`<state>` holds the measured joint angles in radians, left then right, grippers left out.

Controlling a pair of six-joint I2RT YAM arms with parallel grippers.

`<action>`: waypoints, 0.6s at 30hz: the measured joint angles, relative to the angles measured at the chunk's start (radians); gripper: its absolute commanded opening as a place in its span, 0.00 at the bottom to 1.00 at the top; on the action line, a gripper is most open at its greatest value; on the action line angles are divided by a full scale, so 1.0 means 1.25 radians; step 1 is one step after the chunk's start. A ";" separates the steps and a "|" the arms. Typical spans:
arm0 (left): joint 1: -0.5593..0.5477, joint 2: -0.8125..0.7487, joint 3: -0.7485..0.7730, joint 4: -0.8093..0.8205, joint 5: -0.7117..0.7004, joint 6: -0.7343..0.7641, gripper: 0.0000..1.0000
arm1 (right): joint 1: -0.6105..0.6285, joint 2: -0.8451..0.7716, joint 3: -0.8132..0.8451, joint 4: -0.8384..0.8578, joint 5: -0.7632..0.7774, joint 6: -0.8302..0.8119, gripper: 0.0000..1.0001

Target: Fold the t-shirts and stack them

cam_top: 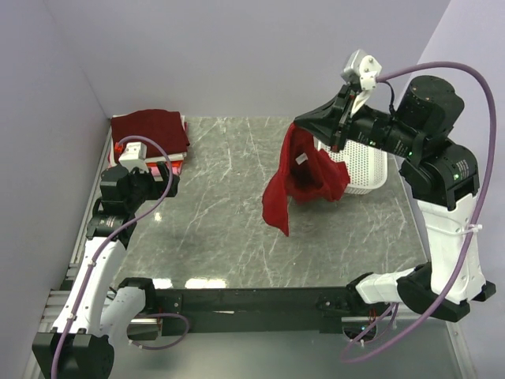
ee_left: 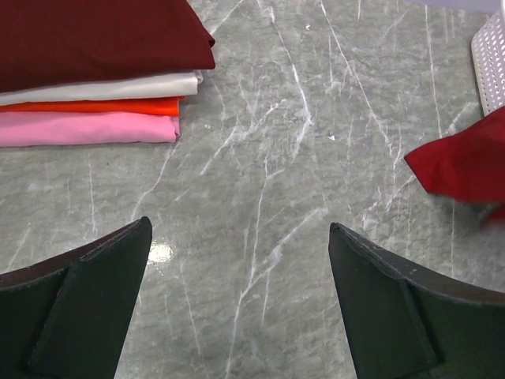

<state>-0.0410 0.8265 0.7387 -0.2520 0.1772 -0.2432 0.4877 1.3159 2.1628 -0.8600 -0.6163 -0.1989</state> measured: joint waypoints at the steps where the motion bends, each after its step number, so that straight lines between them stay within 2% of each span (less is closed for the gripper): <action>1: 0.000 0.000 0.000 0.000 -0.001 0.001 0.99 | 0.012 -0.001 -0.003 0.000 -0.001 0.000 0.00; 12: 0.000 0.001 -0.001 0.001 -0.013 0.011 1.00 | 0.104 0.016 0.004 -0.001 -0.002 0.000 0.00; 18: 0.000 0.002 -0.007 0.000 -0.014 0.011 0.99 | 0.131 0.072 0.141 -0.007 -0.001 0.000 0.00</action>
<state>-0.0410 0.8295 0.7296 -0.2516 0.1600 -0.2298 0.6510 1.4063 2.3394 -0.8684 -0.6174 -0.1986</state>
